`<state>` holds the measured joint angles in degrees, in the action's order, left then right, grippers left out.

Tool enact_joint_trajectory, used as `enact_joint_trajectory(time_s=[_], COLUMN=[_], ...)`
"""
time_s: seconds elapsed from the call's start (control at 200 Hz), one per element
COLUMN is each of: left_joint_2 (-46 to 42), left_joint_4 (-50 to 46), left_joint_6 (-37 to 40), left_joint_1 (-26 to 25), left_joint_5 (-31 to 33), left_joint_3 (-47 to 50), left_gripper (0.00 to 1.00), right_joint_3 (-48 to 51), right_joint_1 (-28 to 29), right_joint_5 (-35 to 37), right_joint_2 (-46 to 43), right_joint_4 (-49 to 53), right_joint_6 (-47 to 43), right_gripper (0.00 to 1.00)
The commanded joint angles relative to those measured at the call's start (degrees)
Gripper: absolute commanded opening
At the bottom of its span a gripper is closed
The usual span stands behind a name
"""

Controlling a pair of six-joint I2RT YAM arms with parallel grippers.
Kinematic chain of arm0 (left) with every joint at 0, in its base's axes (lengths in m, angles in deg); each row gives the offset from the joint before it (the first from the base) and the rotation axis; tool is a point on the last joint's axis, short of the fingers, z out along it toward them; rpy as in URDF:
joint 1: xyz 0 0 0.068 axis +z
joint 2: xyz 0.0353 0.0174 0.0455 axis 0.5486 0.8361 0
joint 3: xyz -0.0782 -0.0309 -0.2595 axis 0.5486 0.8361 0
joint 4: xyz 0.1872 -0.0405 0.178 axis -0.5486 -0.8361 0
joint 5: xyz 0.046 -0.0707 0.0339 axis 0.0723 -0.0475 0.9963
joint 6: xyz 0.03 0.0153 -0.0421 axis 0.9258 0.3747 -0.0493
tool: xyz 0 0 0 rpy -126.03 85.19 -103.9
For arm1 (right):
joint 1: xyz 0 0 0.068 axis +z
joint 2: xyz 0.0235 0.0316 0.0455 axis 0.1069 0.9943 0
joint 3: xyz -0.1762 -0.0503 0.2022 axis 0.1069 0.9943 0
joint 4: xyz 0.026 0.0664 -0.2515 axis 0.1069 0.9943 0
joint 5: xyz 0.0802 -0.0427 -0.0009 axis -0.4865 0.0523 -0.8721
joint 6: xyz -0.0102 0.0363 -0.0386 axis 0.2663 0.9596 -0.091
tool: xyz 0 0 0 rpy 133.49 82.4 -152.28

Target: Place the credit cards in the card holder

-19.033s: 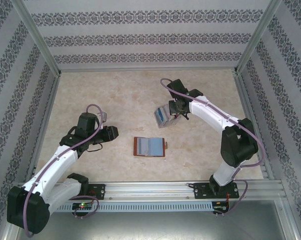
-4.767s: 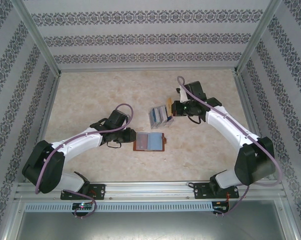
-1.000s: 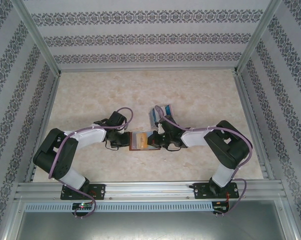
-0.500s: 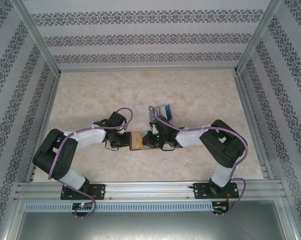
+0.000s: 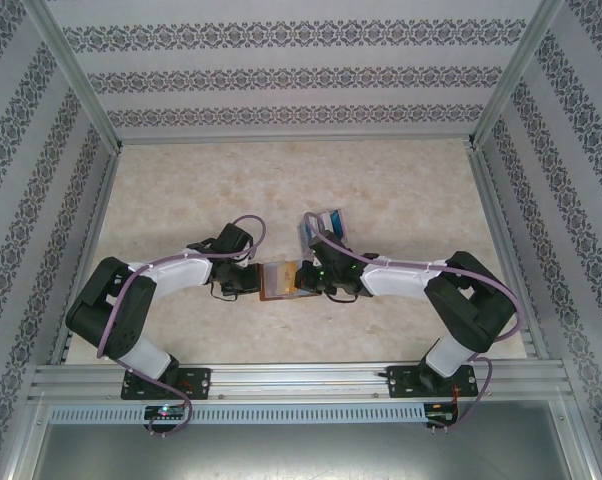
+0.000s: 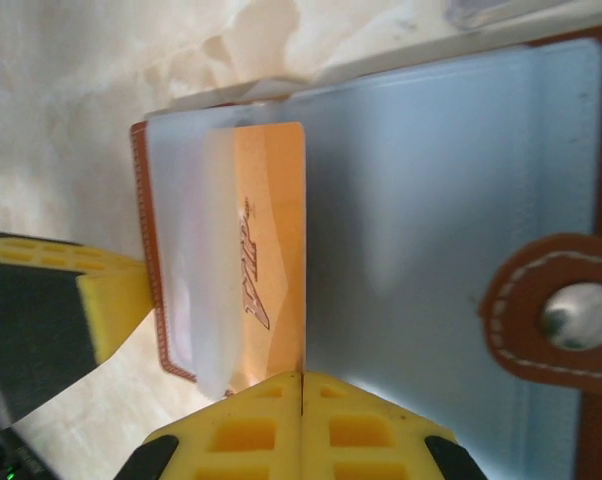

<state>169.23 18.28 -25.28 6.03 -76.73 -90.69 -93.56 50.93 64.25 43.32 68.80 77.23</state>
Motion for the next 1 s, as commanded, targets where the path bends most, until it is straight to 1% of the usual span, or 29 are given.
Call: enact_joint_trajectory(time_s=[0.0,0.105,0.195,0.365,0.475,0.64,0.694,0.834,0.889,0.939,0.994], left_joint_2=[3.8,3.3,3.5,3.7,3.7,3.9,3.4,3.5,3.0,2.8,3.2], left_joint_4=[2.7,3.8,3.0,4.4,4.9,3.9,4.6,4.1,4.5,5.3,5.1], left_joint_6=[-0.3,-0.6,-0.4,-0.9,-1.2,-0.4,-0.6,-0.4,-0.6,-0.8,-0.6], left_joint_1=[-0.5,-0.5,-0.4,-0.4,-0.5,-0.5,-0.4,-0.4,-0.5,-0.5,-0.4], left_joint_5=[-1.0,-1.0,-1.3,-1.6,-1.7,-1.3,-1.2,-1.3,-1.3,-1.2,-1.2], left_joint_3=[1.1,2.0,1.5,2.2,2.6,2.1,2.7,2.4,2.9,3.4,3.1], left_gripper=[0.0,0.01,0.0,0.0,0.0,0.0,0.0,0.0,0.0,0.0,0.0], right_joint_3=[1.4,1.6,1.7,0.4,-0.8,-2.2,-2.5,-0.8,-0.6,-1.5,-2.3], right_joint_1=[0.8,0.8,1.1,3.7,4.5,5.8,5.9,5.5,5.3,5.3,5.4], right_joint_5=[5.0,5.2,5.1,7.0,5.1,3.4,2.6,4.4,3.8,2.3,0.4], right_joint_2=[-0.7,-0.6,-0.3,1.0,3.1,5.6,6.1,4.9,4.8,5.2,5.7], right_joint_4=[1.2,-0.5,-2.6,-4.9,-6.6,-6.8,-6.7,-6.6,-7.1,-6.9,-6.6], right_joint_6=[0.4,0.5,2.5,5.2,6.9,7.3,6.8,7.5,7.7,7.0,6.3], right_gripper=[0.0,0.0,0.0,0.0,0.0,0.0,0.02,0.02,0.05,0.14,0.19])
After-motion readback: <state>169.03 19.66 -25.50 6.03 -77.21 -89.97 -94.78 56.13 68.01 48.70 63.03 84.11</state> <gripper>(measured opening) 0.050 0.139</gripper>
